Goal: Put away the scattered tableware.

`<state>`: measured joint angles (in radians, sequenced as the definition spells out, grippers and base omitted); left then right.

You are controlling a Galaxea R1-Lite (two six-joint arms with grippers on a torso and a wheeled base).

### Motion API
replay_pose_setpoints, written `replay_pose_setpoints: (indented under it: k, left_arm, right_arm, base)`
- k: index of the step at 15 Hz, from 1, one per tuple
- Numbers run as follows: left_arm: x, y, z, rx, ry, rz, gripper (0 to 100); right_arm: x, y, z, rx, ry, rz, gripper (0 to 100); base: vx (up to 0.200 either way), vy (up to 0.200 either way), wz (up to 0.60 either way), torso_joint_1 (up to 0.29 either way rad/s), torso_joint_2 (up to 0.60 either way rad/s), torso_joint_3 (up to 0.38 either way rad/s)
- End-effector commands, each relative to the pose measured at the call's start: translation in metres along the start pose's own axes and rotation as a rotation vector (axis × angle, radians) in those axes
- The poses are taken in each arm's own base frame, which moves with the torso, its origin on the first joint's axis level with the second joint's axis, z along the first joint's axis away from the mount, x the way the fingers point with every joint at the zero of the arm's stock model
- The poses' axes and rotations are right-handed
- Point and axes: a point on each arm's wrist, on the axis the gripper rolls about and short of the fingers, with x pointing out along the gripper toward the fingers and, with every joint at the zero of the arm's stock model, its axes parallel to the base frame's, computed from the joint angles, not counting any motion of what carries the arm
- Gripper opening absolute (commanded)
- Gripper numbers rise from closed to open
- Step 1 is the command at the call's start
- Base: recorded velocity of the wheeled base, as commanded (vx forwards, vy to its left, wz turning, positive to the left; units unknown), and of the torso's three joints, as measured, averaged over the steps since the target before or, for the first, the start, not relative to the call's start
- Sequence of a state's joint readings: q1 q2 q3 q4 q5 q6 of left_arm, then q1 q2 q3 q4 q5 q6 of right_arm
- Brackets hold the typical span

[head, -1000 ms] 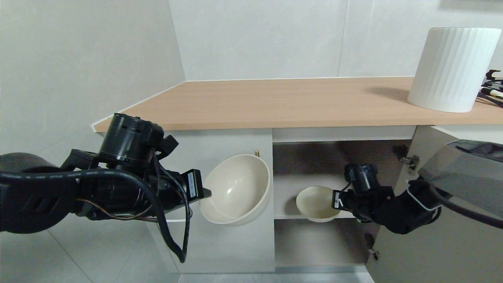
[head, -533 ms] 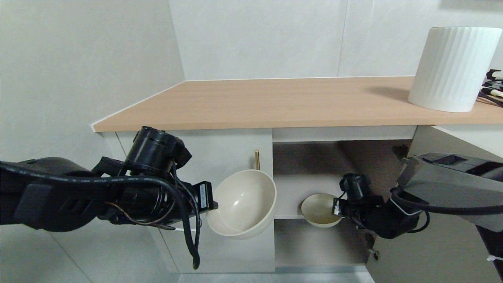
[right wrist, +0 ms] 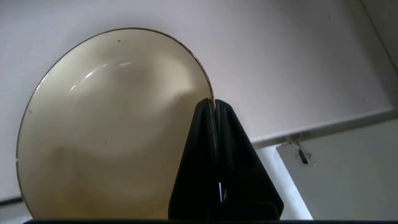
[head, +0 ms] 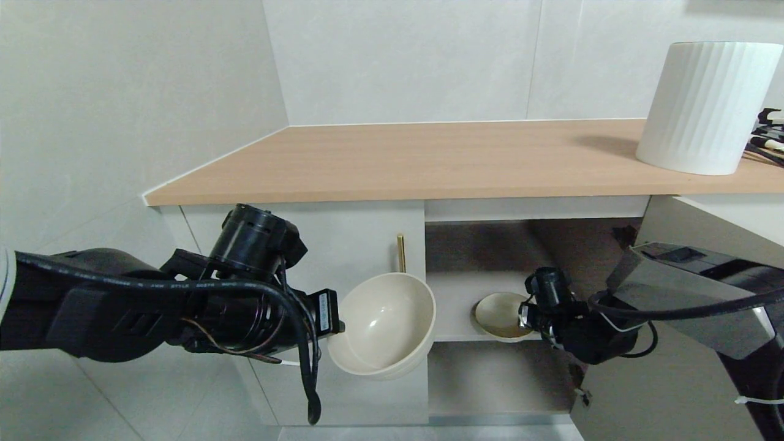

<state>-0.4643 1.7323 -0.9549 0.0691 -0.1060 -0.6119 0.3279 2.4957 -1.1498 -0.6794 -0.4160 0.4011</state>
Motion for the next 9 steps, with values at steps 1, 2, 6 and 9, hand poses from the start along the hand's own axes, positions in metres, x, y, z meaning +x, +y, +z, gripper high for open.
replay_pose_setpoints:
  k: [1,2,6,9]
  left_arm:
    - [0.001,0.000,0.000,0.000,0.003,0.002,0]
    - [0.001,0.000,0.000,0.000,0.003,0.002,0]
    - [0.001,0.000,-0.001,0.001,0.005,0.002,0]
    - [0.001,-0.002,-0.002,0.007,0.007,-0.001,0]
  right_arm:
    - [0.005,0.000,-0.002,0.001,0.002,-0.004,0]
    - [0.010,0.000,-0.002,0.003,0.000,-0.009,0]
    - [0.021,0.001,0.005,0.012,-0.021,-0.048,0]
    - [0.025,0.003,0.009,0.017,-0.028,-0.055,0]
  base:
    - [0.000,0.000,0.00,0.000,0.00,0.000]
    - [0.000,0.000,0.00,0.000,0.00,0.000]
    - [0.000,0.000,0.00,0.000,0.00,0.000]
    - [0.000,0.000,0.00,0.000,0.00,0.000]
